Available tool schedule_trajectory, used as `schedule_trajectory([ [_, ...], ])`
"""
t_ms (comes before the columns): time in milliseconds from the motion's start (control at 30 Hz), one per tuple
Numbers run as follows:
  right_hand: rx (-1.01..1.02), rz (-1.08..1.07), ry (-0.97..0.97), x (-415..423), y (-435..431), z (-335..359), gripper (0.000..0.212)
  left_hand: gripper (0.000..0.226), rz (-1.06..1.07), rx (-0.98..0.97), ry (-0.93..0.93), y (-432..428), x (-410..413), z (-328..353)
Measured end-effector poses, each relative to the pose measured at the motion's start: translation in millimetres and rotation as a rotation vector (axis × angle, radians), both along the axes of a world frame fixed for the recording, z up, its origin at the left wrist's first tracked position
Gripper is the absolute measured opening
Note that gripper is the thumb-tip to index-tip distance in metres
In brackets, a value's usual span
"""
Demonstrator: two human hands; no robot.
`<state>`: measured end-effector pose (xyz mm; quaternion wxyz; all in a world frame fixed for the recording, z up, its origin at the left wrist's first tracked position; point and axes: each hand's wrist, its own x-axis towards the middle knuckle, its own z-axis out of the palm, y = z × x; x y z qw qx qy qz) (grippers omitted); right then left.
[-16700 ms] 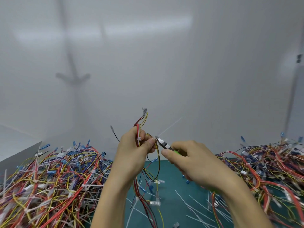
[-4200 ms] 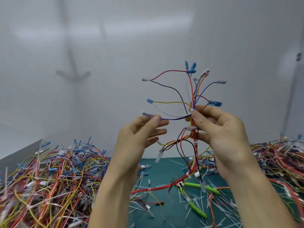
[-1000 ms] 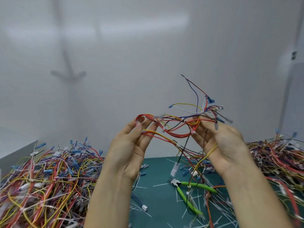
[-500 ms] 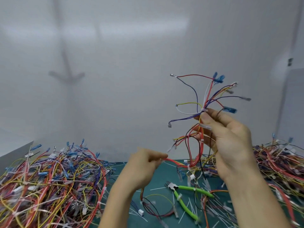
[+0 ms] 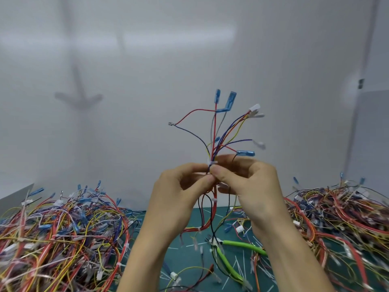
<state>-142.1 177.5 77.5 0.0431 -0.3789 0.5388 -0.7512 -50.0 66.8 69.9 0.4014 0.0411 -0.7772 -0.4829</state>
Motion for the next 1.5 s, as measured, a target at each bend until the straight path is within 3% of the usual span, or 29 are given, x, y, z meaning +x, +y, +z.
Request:
schedule_trajectory([
  [133, -0.033, 0.015, -0.051, -0.3, -0.9, 0.5, 0.011, 0.011, -0.009, 0.031, 0.033, -1.6, 2.2, 2.1],
  [200, -0.076, 0.019, -0.098, -0.2, -0.5, 1.0, 0.012, 0.021, -0.025, 0.051, 0.028, -0.9, 3.8, 3.3],
  [333, -0.145, -0.004, -0.178, -3.3, 2.4, 1.4, 0.011, 0.045, -0.051, 0.012, -0.091, -5.3, 9.5, 3.2],
  [433, -0.158, 0.004, -0.209, -3.6, 1.3, 0.7, 0.01, 0.041, -0.043, -0.064, -0.144, -5.8, 10.3, 2.7],
  [567, -0.109, -0.001, -0.16, -2.0, -1.9, -1.4, 0.008, 0.027, -0.01, -0.062, -0.052, -4.9, 8.0, 2.2],
  [733, -0.03, 0.038, -0.079, -4.3, 0.0, -1.5, 0.01, 0.03, 0.056, -0.136, -0.051, -6.2, 10.1, 2.9],
  [1000, 0.187, 0.072, 0.125, -8.8, 4.5, -1.4, 0.033, 0.033, 0.124, -0.14, -0.01, -5.1, 7.4, 3.7],
  [1300, 0.124, 0.009, 0.159, -6.6, 1.5, -3.1, 0.032, 0.032, 0.111, -0.097, 0.029, -2.4, 6.8, 5.3],
  [1500, -0.056, 0.01, 0.078, -2.8, -2.2, -1.6, 0.033, 0.044, 0.115, -0.114, -0.002, -7.3, 6.9, 2.6],
])
